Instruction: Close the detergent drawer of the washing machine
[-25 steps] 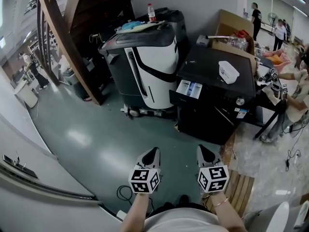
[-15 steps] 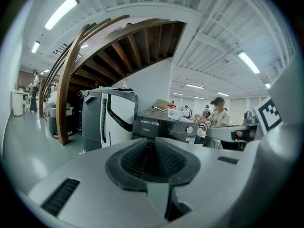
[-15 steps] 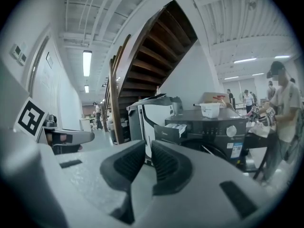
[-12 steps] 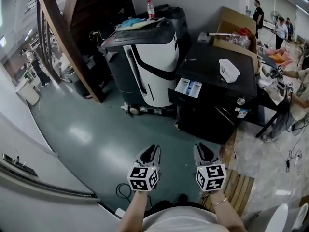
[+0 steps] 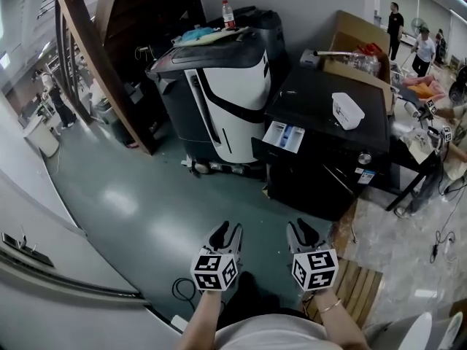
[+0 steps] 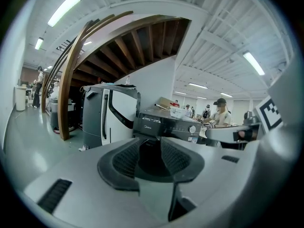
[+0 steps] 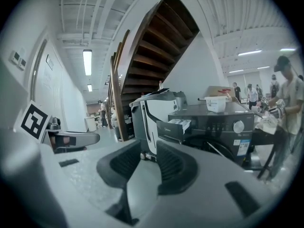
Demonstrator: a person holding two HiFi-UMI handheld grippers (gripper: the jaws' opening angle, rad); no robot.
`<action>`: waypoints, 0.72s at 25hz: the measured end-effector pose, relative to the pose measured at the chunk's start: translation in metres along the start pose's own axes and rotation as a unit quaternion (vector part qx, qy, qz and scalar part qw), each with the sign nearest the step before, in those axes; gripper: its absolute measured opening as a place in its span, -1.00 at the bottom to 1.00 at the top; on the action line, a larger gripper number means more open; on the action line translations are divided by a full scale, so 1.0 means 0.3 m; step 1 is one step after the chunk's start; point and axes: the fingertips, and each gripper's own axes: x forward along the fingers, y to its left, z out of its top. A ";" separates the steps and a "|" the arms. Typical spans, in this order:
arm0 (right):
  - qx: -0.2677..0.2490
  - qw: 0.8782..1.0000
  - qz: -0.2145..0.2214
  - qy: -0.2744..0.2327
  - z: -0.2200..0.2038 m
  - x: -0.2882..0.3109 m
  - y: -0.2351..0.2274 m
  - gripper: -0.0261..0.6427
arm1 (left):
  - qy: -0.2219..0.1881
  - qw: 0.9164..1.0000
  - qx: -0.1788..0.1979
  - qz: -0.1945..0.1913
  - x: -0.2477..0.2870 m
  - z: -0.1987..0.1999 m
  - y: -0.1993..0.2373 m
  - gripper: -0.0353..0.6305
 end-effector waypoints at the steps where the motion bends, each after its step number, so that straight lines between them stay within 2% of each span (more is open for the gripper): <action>1: 0.001 1.000 -0.002 0.001 0.003 0.011 -0.008 -0.66 | 0.001 1.000 -0.001 -0.001 0.013 0.000 0.005 -0.52; 11: 0.007 0.999 -0.035 0.012 0.033 0.204 -0.095 -0.66 | 0.017 1.000 -0.002 -0.022 0.235 0.033 0.103 -0.42; 18: 0.019 0.996 -0.086 0.022 0.080 0.407 -0.180 -0.66 | 0.018 0.999 -0.001 -0.049 0.457 0.117 0.227 -0.39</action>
